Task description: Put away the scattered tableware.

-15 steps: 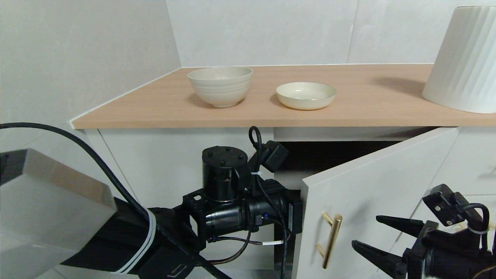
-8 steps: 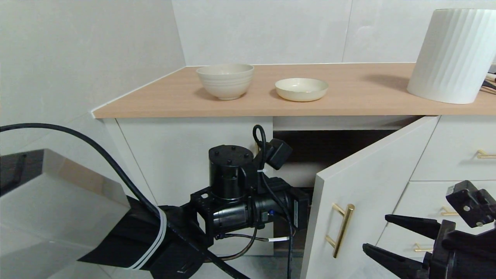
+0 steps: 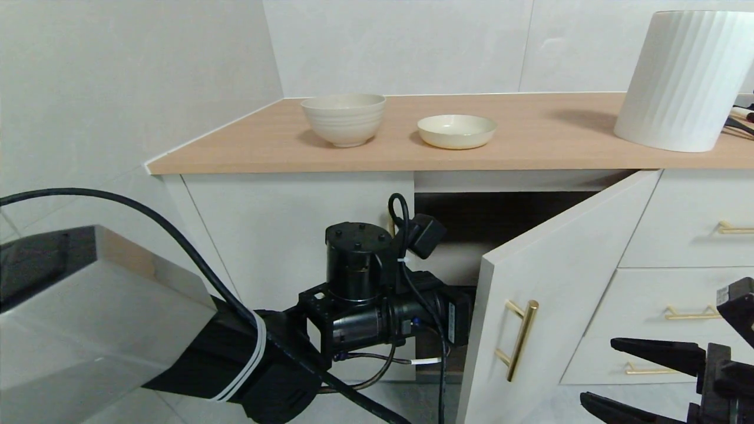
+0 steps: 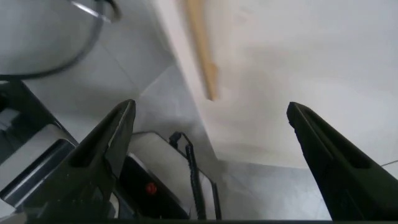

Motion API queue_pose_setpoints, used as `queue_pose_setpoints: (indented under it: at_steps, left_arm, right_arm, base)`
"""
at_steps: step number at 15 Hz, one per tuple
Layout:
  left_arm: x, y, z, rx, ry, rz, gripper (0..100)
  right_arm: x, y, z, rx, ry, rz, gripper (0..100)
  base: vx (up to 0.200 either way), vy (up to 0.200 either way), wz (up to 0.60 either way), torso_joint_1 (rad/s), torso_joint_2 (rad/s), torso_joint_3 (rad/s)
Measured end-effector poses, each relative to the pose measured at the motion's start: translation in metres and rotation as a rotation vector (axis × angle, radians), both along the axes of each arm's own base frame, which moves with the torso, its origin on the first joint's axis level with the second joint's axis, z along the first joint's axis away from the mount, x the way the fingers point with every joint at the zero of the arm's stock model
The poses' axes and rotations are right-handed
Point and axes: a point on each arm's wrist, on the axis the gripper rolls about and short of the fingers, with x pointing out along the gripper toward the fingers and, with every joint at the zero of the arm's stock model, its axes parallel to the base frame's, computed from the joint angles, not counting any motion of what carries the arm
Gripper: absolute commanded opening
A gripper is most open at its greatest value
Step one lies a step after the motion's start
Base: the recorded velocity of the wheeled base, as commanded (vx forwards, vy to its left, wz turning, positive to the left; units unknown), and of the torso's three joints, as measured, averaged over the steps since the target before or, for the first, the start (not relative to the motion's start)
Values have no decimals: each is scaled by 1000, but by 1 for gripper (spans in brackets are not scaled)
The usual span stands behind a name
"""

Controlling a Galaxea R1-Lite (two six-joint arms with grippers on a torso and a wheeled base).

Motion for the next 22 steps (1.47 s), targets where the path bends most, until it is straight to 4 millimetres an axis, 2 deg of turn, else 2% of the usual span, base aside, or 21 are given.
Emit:
queue_pose_setpoints:
  at_steps: [7,10,13,19,22]
  left_arm:
    - [3,-16,-10,16,22,-1,0]
    - [2,-20,-15,33,37,-3,0]
    - [1,-25,-19,38,41,-13,0]
    - [19,-45,-28,43,58,16,0]
    - [8,-58,-27,33,73,-12,0]
  right_arm:
    - [-8,-4,10,34,-54,3,100]
    - [-12,-3,11,34,-55,28,100]
    - [-14,-2,12,37,-59,40,100]
    - [-16,-2,12,42,-65,53,100]
    - [-23,1,16,57,-79,106,100]
  base:
    - [0,0,0,0,0,0]
    - [-200,0,0,6,5,4]
    - [0,0,0,0,0,0]
    - [0,0,0,0,0,0]
    - [0,0,0,0,0,0]
